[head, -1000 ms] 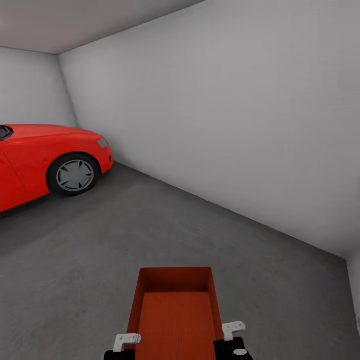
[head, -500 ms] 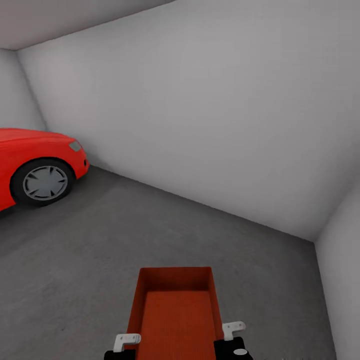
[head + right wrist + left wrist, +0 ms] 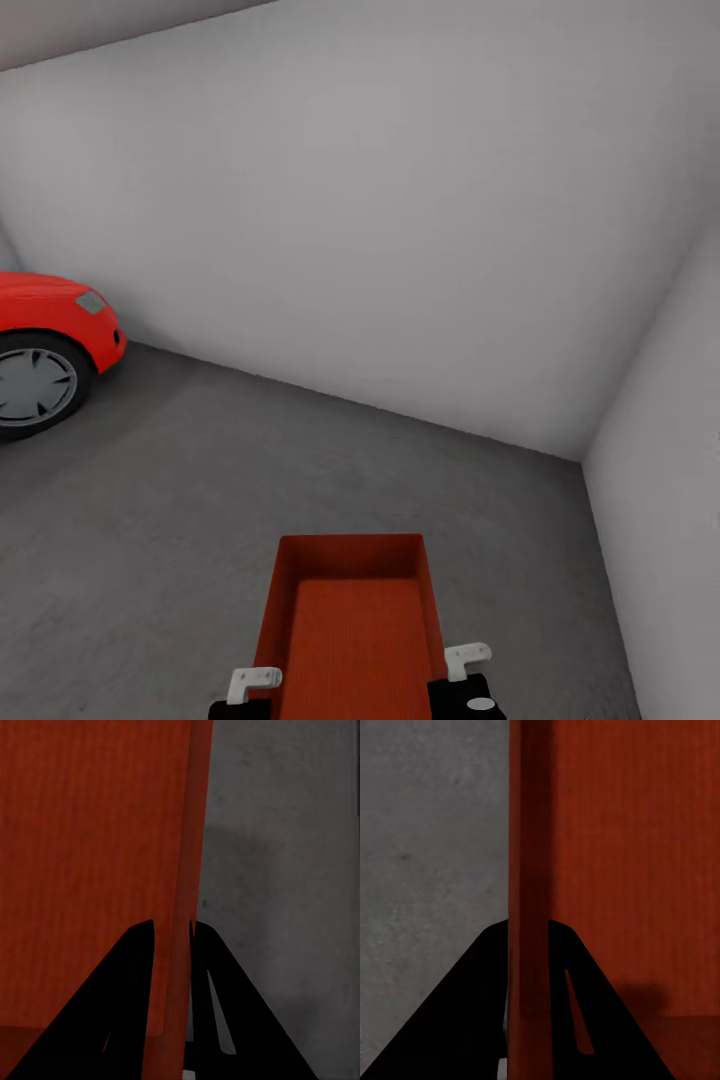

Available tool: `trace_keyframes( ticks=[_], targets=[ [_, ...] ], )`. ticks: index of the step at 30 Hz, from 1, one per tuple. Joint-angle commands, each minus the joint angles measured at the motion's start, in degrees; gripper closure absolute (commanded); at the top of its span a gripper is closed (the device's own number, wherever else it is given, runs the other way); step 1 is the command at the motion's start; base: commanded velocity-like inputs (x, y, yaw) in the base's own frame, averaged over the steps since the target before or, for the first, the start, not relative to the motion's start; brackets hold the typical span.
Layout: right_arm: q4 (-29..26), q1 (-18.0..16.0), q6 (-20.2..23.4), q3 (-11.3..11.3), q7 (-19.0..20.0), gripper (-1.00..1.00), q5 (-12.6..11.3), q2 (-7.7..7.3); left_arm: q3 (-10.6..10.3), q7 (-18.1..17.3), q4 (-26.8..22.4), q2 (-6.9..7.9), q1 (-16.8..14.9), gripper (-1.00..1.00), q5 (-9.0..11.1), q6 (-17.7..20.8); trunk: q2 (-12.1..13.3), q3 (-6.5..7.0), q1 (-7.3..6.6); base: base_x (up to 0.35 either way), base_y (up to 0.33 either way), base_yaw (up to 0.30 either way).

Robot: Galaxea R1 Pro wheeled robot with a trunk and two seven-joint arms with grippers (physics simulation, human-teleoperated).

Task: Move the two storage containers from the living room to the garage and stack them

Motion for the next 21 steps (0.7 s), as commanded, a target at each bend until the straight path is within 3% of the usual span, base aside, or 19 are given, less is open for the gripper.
trace_keyframes(
  ticks=[1, 21],
  targets=[
    [0.26, -0.02, 0.23, 0.96, -0.06, 1.00, -0.48, -1.40, -0.39, 0.40, -0.16, 0.90, -0.07, 1.00, 0.23, -1.70, -0.08, -0.09, 0.03, 0.181, 0.172, -0.248],
    [0.23, -0.02, 0.23, 0.96, -0.08, 1.00, -0.48, -1.40, -0.39, 0.40, -0.16, 0.90, -0.07, 1.00, 0.23, -1.70, -0.08, -0.09, 0.03, 0.223, 0.174, -0.247]
  ],
)
